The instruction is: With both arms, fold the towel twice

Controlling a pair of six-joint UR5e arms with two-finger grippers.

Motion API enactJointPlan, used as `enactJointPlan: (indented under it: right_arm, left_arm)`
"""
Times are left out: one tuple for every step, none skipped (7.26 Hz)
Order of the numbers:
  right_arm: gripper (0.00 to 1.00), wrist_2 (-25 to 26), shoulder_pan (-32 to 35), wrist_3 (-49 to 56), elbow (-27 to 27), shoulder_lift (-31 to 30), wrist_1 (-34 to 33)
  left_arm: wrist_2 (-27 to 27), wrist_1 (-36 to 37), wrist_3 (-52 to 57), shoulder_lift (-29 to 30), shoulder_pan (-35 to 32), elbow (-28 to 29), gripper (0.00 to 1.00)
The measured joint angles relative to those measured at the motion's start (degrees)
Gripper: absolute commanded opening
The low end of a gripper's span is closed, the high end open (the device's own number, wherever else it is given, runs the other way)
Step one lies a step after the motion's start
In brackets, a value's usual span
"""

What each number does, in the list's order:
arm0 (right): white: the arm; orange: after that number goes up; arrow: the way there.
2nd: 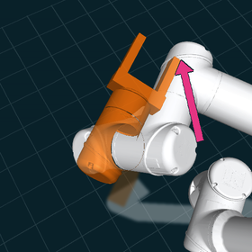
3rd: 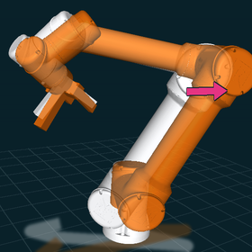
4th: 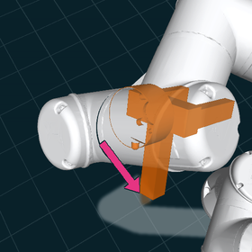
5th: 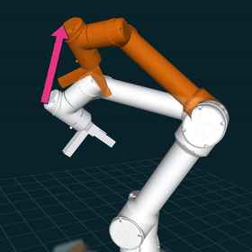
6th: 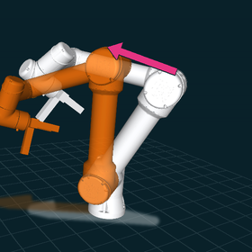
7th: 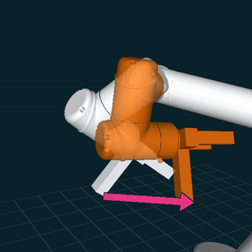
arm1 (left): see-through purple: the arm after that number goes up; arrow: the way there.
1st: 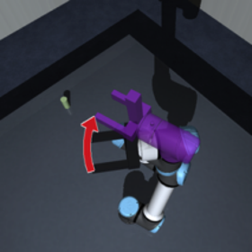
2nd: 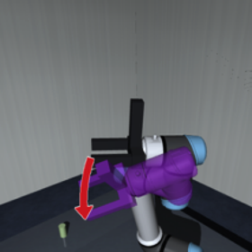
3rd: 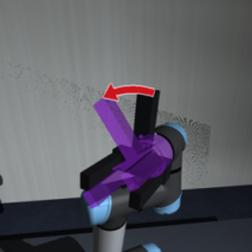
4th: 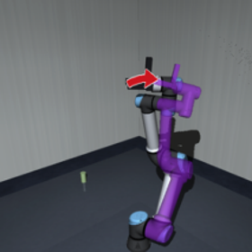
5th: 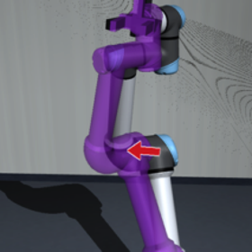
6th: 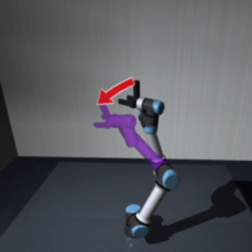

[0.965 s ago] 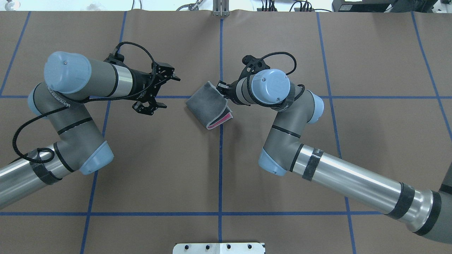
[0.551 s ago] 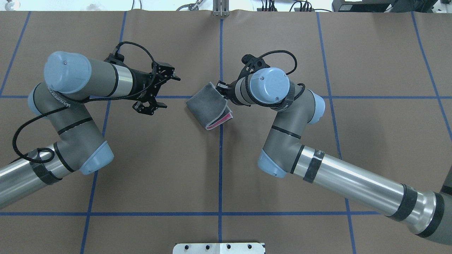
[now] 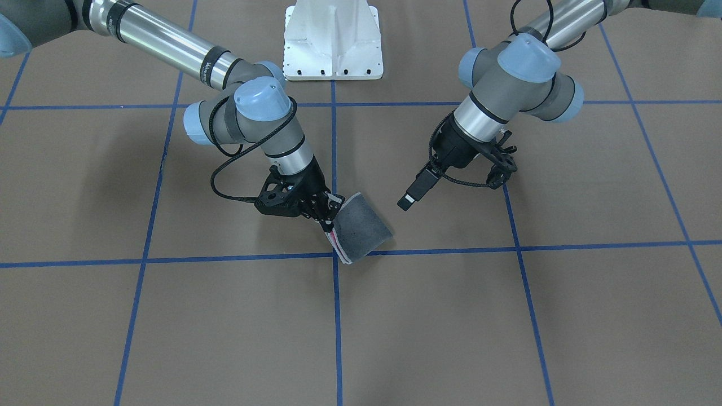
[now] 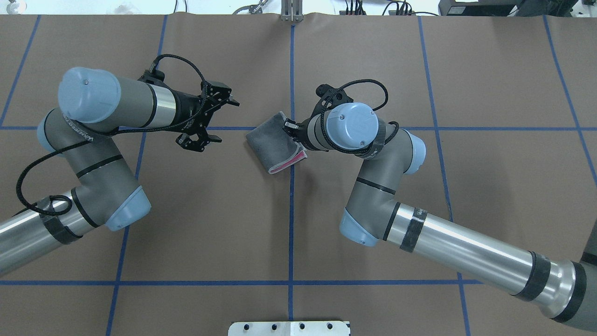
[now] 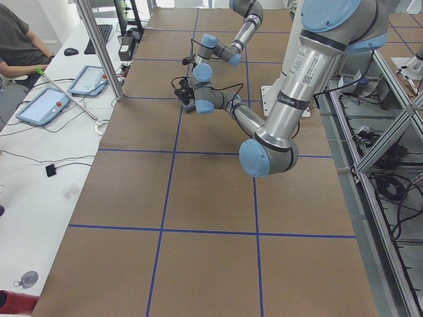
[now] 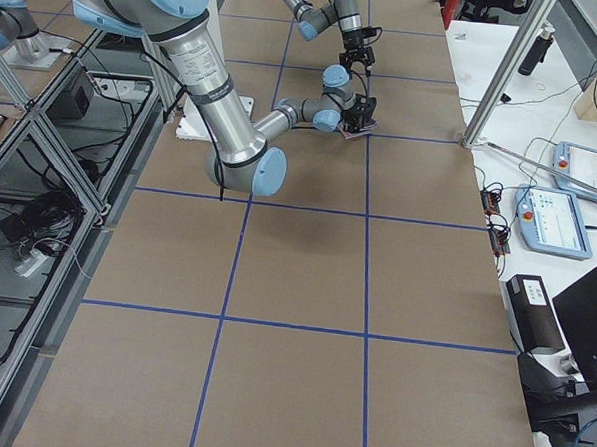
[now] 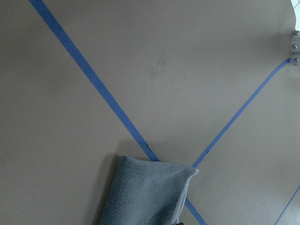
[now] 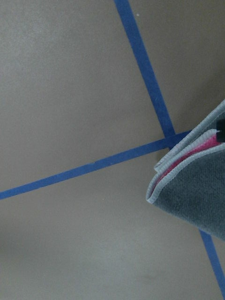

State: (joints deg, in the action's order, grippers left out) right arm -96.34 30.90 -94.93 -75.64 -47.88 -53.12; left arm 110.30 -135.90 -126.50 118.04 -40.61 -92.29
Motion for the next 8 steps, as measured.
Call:
enactJointPlan:
  right_arm:
    - [0.02, -0.07, -0.02, 0.14, -0.29, -0.28, 0.00]
    - [0.19, -0.12, -0.05, 0.24, -0.52, -0.50, -0.01]
    - [0.35, -0.17, -0.05, 0.31, -0.67, -0.74, 0.01]
    - [0.33, -0.22, -0.05, 0.37, -0.81, -0.98, 0.02]
    - [0.32, -0.29, -0.05, 0.41, -1.26, -1.35, 0.03]
    - [0.30, -0.39, -0.06, 0.42, -2.00, -1.80, 0.01]
    - [0.36, -0.47, -0.06, 0.39, -2.51, -2.12, -0.02]
    - [0.95, -0.52, -0.04, 0.37, -2.88, -2.38, -0.04]
  left_arm:
    - [-0.02, 0.01, -0.02, 0.05, 0.00, 0.08, 1.00]
    - [-0.06, 0.02, 0.00, 0.07, 0.05, 0.33, 1.00]
    - [-0.08, 0.02, 0.02, 0.33, 0.14, 0.73, 1.00]
    - [-0.13, 0.03, 0.02, 1.22, 0.21, 1.49, 1.00]
    - [-0.20, 0.02, 0.05, 2.60, 0.24, 2.76, 1.00]
    - [-0.24, 0.02, 0.09, 3.56, 0.24, 3.72, 1.00]
    - [-0.26, 0.02, 0.11, 3.93, 0.22, 4.13, 1.00]
    - [-0.28, 0.00, 0.16, 4.11, 0.21, 4.35, 1.00]
